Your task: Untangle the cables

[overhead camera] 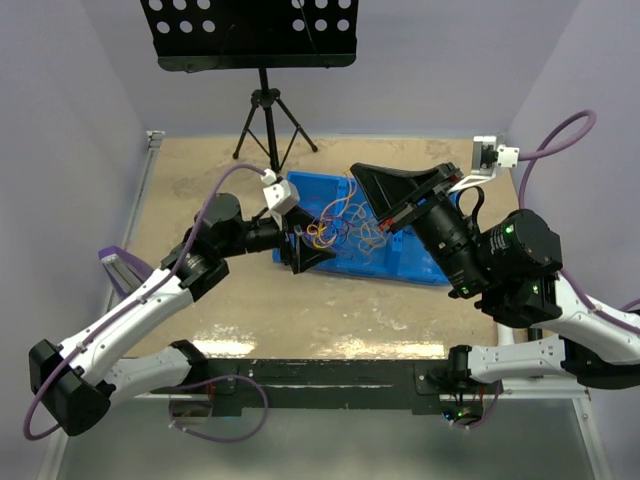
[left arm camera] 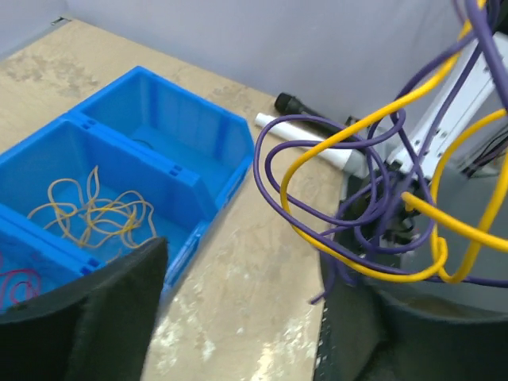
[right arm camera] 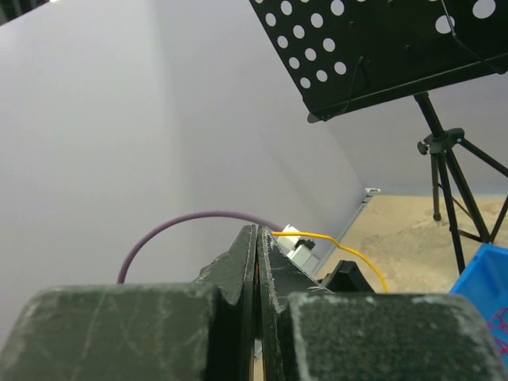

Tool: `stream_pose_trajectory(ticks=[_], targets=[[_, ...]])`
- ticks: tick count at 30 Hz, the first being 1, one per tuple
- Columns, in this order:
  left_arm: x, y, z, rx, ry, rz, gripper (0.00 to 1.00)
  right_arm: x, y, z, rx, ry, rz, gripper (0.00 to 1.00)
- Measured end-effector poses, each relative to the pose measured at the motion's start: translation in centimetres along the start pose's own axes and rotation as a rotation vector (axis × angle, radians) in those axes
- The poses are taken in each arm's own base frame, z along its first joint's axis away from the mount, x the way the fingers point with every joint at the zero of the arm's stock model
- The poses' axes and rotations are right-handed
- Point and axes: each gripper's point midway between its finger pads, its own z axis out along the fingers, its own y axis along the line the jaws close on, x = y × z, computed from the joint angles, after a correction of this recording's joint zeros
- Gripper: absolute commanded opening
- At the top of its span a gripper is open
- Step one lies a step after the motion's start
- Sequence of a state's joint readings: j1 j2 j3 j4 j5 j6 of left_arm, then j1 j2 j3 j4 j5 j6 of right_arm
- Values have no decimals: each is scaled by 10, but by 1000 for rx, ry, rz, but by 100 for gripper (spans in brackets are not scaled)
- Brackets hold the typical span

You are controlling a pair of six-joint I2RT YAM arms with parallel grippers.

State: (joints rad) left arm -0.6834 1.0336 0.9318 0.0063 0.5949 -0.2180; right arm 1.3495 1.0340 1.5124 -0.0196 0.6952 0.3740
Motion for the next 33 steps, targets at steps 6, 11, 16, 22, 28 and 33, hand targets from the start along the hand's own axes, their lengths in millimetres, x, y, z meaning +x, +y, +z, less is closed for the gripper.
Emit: stream_pose_trajectory(ticks=[6, 11, 16, 22, 28, 33], targets=[[-15, -8, 1, 73, -52, -71, 0, -5, 5, 1, -18, -17, 26, 0], [-26, -24, -2, 158, -80, -52, 0, -6, 6, 1, -20, -22, 32, 0], [-28, -37, -7, 222, -80, -33, 0, -6, 6, 1, -20, -22, 34, 0], [-28, -44, -13, 257, -77, 20, 0, -7, 6, 1, -19, -23, 34, 0], [2, -35, -19, 216, -4, 112, 0, -16, -1, -5, 2, -37, 20, 0], [51, -13, -29, 144, 129, 255, 0, -43, -13, -16, 46, -82, 12, 0]])
